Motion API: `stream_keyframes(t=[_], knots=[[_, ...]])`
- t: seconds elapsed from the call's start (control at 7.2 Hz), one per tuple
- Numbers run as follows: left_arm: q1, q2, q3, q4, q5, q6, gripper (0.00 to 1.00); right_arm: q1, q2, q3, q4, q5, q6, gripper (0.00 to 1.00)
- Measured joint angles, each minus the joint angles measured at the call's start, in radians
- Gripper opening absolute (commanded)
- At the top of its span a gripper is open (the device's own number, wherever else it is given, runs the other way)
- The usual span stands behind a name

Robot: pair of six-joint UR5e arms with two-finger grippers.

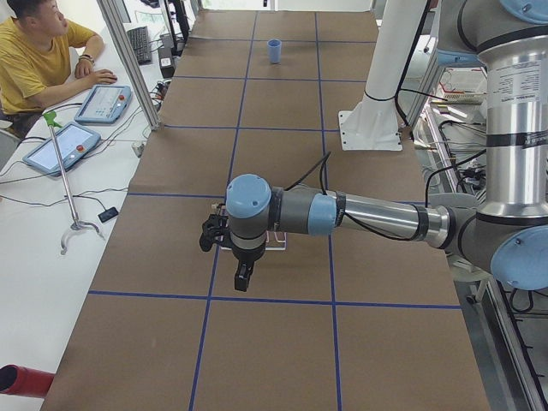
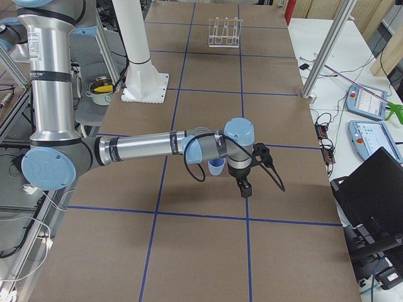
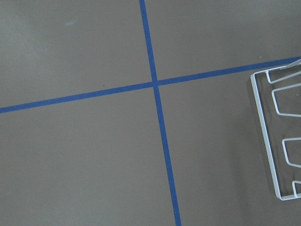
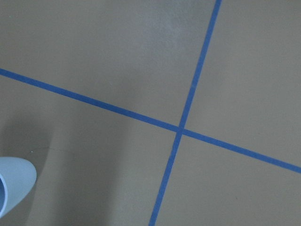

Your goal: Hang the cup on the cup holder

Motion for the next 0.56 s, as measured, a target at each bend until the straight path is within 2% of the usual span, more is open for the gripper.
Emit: stream_keyframes(t=[0.14,0.56], knots=[[0.000,-0.014,-0.010,-0.030,0.000,-0.001,0.99,-0.053,0.012,0.001,0.058,0.012,0.024,1.00],[0.001,0.008,0.010,-0.175,-0.004,-0.001,0.99,-0.199,0.018,0.019,0.127,0.063,0.175,1.00]])
